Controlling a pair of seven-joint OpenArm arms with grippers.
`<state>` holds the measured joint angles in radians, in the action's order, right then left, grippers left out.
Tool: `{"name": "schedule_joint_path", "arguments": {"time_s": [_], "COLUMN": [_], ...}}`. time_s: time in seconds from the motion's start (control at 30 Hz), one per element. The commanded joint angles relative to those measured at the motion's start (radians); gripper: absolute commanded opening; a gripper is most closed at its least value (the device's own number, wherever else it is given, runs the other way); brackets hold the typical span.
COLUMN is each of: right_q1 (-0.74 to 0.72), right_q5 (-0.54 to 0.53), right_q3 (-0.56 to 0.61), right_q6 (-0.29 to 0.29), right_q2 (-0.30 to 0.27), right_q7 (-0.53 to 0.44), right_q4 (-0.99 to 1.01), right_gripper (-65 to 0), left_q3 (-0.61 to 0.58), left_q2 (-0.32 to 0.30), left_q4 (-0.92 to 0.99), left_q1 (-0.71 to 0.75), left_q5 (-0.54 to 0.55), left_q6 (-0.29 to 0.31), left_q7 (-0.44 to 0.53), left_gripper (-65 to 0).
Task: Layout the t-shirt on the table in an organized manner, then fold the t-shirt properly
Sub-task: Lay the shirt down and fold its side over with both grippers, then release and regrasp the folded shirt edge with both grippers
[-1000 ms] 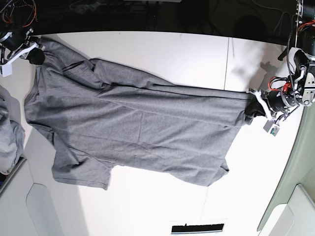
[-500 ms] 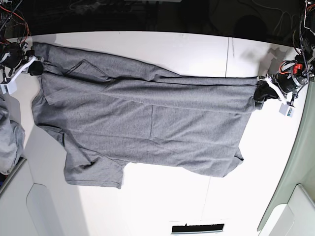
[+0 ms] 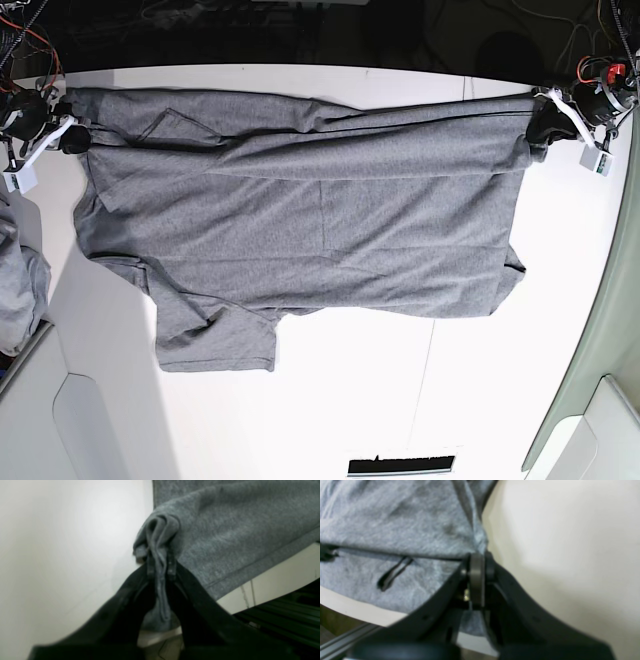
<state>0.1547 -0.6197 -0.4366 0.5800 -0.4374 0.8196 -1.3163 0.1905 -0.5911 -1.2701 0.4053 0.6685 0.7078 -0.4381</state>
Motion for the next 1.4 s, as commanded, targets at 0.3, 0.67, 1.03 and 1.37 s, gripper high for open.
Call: {"name": "schedule_joint_path", "arguments": {"time_s": [0.3, 0.67, 1.03, 1.37], "right_q1": [-0.008, -0.008, -0.026, -0.25], "right_q5": [-0.106, -0.192, -0.142, -0.034], "right_q3": [-0.02, -0.234, -0.238, -0.186], "right_q6": [0.0, 0.001, 0.0, -0.011], "right_q2": [-0.03, -0.031, -0.025, -0.025], "right_q7": [0.037, 0.08, -0.056, -0.131], "right_q4": [-0.031, -0.177, -0.179, 0.044], "right_gripper": [-45.8, -35.0, -28.7, -28.1], "left_q3": [0.046, 0.183, 0.186, 0.029], "left_q2": [0.01, -0.005, -0.013, -0.013], "left_q4": [-0.029, -0.328, -0.384, -0.079], "left_q1": [0.011, 0.007, -0.066, -0.344], "left_q5": [0.113, 0.233, 0.228, 0.098], "left_q6": [-0.01, -0.01, -0.01, -0.01], "left_q7": [-0.046, -0.243, -0.223, -0.14], "left_gripper": [-37.2, -35.1, -28.9, -28.9]}}
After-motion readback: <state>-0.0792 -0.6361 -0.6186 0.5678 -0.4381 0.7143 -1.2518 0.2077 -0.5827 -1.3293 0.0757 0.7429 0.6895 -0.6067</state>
